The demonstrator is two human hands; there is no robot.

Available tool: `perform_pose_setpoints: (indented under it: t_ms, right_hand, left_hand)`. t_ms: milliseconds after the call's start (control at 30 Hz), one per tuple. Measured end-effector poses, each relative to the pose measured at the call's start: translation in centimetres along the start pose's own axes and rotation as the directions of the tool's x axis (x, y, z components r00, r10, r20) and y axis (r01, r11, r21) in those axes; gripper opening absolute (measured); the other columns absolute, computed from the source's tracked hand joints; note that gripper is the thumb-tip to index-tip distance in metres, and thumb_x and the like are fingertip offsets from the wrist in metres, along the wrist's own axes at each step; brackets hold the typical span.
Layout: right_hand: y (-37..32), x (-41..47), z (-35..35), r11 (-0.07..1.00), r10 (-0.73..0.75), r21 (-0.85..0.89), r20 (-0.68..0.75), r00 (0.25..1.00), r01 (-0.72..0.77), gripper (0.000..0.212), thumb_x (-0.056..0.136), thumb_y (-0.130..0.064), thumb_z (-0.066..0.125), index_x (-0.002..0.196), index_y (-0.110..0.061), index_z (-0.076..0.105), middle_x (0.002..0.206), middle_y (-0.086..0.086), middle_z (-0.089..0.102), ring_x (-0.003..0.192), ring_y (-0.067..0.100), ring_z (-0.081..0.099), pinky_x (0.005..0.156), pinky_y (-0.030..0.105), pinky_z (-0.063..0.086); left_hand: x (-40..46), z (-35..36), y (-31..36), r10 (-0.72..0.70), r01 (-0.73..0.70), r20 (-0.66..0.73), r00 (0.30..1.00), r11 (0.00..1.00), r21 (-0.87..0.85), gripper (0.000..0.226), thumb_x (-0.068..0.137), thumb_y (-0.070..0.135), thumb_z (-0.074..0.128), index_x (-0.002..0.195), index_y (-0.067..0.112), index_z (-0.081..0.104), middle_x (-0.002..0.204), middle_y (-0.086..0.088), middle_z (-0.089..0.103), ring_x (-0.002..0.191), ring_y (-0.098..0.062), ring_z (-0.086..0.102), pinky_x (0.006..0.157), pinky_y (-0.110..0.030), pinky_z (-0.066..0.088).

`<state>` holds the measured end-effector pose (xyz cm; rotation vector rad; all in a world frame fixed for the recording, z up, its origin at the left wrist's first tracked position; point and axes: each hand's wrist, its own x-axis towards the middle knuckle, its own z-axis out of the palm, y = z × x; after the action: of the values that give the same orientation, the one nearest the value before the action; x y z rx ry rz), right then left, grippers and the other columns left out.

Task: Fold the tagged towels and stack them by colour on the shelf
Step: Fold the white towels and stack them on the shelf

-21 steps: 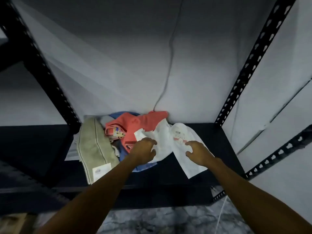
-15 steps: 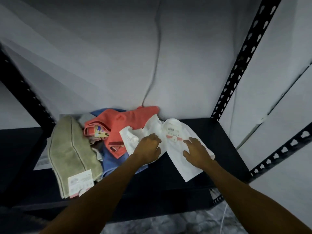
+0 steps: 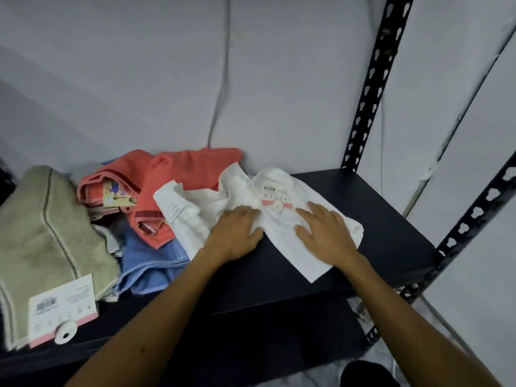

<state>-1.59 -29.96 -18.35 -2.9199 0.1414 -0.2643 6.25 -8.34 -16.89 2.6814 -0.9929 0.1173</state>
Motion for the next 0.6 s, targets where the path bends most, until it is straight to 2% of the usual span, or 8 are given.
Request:
perform_pose_setpoints:
  t_ms: [267,433,600]
  right_hand:
    - [-1.6,-3.1,-0.6,0.999,0.018,0.030,0.003,1.000,-0.018,0.050,0.102,-0.042,0.037,0.149,-0.025,0.036,0.159,0.006,0.028,0.146,0.023,0.024,0.118,0.044,0.016]
    - [-2.8,-5.4,-1.7,0.995,0.043,0.085,0.017,0.999,-0.045,0.049,0.101,-0.039,0.042,0.147,-0.023,0.042,0.153,0.004,0.038,0.141,0.023,0.032,0.114,0.042,0.021]
    - [-4.0,-6.6,-2.9,0.985,0.119,0.128,-0.010,0.993,-0.117,0.044,0.096,-0.036,0.050,0.139,-0.026,0.052,0.142,-0.001,0.052,0.131,0.027,0.041,0.108,0.043,0.029]
  left_hand:
    - [-2.9,-1.5,0.9,-0.039,0.039,0.059,0.997,0.999,0.010,0.050,0.099,0.034,0.045,0.146,0.015,0.042,0.150,-0.006,0.044,0.136,-0.022,0.042,0.113,-0.037,0.029]
    - [-4.8,-2.3,2.6,-0.087,0.087,0.066,0.994,0.996,0.008,0.049,0.096,0.024,0.050,0.143,0.012,0.044,0.146,-0.008,0.049,0.131,-0.024,0.047,0.108,-0.036,0.035]
    - [-6.3,-2.8,3.4,-0.077,0.078,0.058,0.995,0.997,-0.020,0.044,0.092,0.023,0.053,0.135,0.015,0.053,0.141,-0.006,0.052,0.128,-0.023,0.049,0.105,-0.034,0.039]
